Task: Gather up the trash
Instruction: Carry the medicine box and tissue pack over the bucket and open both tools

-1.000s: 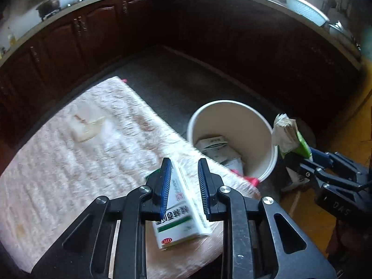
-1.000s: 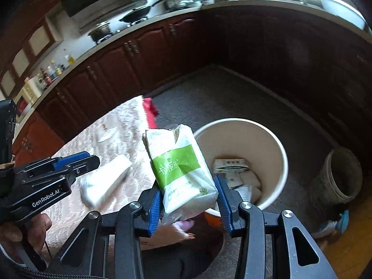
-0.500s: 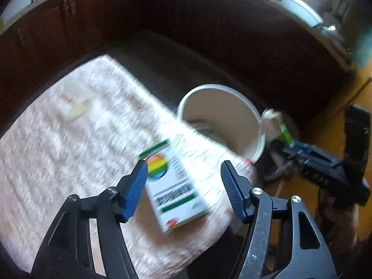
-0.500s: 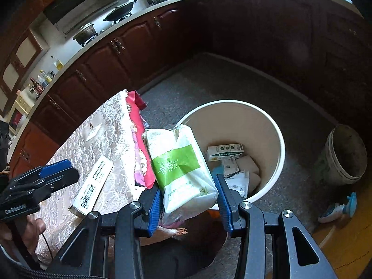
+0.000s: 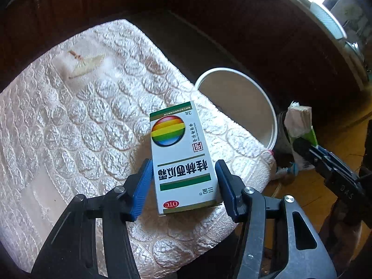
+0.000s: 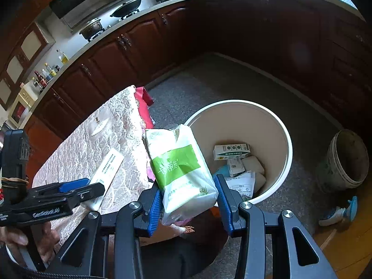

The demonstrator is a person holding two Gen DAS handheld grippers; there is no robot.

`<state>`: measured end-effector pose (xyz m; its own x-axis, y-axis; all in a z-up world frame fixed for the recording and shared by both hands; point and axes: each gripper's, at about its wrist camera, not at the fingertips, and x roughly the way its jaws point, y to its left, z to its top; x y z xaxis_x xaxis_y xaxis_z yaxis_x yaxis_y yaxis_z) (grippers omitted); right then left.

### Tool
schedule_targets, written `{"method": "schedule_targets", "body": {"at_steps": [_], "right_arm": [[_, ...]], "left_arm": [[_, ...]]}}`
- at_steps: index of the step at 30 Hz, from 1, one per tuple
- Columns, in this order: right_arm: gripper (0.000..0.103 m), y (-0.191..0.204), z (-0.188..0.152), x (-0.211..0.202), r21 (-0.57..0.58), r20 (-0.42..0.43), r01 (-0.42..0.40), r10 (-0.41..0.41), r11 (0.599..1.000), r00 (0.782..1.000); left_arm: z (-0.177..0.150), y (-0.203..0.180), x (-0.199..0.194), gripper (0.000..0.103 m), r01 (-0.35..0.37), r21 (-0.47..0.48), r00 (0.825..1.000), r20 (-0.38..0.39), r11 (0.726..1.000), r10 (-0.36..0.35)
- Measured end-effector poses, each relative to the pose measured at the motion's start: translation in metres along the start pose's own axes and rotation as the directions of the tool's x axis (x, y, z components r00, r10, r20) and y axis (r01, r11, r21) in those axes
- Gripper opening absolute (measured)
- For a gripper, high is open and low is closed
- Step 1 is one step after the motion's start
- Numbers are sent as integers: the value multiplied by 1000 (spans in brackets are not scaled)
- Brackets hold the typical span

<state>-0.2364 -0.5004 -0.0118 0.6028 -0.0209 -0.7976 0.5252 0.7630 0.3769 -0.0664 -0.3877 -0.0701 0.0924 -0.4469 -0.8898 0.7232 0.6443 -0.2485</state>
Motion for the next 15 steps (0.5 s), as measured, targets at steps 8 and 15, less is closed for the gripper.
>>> {"method": "schedule_targets", "body": {"at_steps": [8,15], "right_arm": [[41,-12,3,-9,33,28,11,-12,999,1000],[41,-32,6,-13,78,35,31,-34,996,999]], "left_arm": [[13,-34,-31,53,-16,114,995,104,993,5],[31,-68,-24,53,-24,177,993,116,984,3]]}}
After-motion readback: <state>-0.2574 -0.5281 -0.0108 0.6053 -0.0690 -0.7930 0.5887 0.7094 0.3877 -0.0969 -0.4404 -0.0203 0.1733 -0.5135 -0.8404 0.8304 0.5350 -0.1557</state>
